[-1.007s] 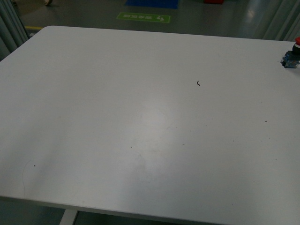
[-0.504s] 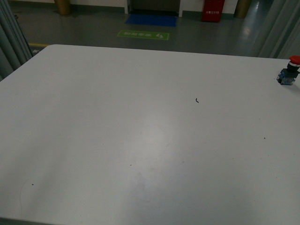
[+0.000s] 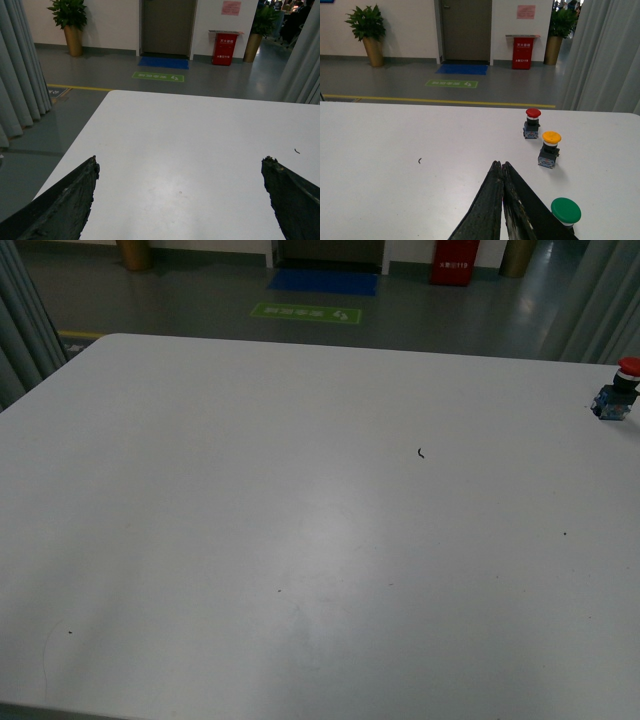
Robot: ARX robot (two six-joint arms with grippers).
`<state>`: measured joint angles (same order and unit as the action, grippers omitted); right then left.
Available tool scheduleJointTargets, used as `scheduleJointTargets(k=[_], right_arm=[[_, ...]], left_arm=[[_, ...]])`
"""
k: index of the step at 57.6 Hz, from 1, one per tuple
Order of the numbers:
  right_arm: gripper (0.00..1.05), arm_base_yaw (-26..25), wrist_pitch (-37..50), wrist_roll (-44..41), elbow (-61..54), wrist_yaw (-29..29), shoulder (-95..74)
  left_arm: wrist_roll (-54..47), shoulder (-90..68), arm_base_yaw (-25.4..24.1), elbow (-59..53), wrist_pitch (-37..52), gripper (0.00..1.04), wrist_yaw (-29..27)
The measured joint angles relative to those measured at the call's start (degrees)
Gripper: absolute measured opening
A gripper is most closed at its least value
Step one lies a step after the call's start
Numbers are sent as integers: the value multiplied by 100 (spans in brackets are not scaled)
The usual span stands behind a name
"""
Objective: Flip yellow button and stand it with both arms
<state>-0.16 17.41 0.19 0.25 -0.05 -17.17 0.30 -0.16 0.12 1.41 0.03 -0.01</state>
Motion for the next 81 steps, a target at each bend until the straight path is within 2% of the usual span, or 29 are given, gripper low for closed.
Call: scheduleJointTargets(k=[26, 33, 56, 58, 66, 81], right_arm=[[3, 0, -719, 2, 0, 0, 713], [3, 0, -1685, 0, 4, -2, 1491], [4, 0, -1738, -7, 4, -2, 1687], [8, 0, -1738, -9, 4, -2, 1687], [41, 0, -1738, -9, 4, -2, 1687], [85, 0, -1738, -9, 4, -2, 1687]], left_arm=[[0, 0, 0, 0, 0, 98, 0], [0, 0, 0, 0, 0, 98, 0], [0, 0, 0, 0, 0, 98, 0], [0, 0, 0, 0, 0, 98, 0], [0, 0, 0, 0, 0, 98, 0], [0, 0, 0, 0, 0, 98, 0]])
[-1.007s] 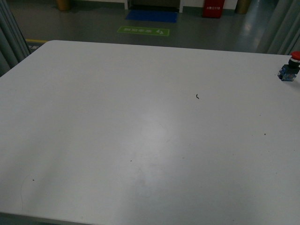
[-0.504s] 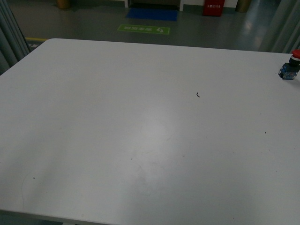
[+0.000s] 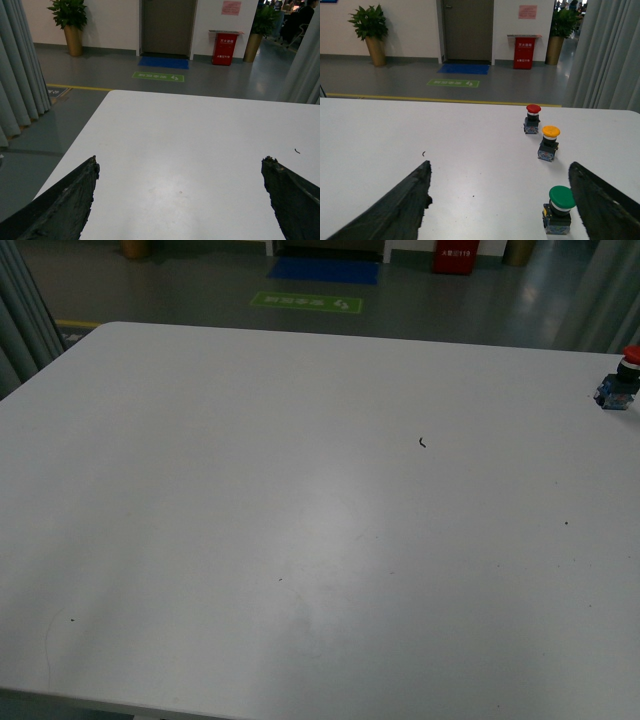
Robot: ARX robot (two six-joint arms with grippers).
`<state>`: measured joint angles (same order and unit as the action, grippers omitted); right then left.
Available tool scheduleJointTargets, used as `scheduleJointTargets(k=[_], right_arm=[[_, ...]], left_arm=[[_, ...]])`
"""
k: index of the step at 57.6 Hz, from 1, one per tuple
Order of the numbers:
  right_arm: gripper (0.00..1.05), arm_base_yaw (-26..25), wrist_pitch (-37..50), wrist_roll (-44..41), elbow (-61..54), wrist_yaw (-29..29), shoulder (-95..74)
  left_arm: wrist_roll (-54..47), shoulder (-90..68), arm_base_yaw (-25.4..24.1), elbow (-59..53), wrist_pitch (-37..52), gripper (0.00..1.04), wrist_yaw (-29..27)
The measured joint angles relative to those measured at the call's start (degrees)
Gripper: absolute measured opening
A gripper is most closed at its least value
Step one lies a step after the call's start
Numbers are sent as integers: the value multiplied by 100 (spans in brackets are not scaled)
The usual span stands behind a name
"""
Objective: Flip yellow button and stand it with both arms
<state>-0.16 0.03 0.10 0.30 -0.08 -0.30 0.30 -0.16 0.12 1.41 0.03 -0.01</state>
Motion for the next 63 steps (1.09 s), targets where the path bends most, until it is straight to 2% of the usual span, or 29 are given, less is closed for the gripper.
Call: scheduleJointTargets(k=[4, 6, 10, 63], right_arm=[[98, 0, 0, 0, 0, 0, 0], [99, 0, 0, 9, 0, 0, 0], [97, 0, 0, 2, 0, 0, 0], [97, 0, 0, 2, 0, 0, 0]], left_arm=[[0, 0, 0, 0, 0, 98, 0], [0, 0, 0, 0, 0, 98, 0], [0, 0, 0, 0, 0, 98, 0], [0, 0, 0, 0, 0, 98, 0]])
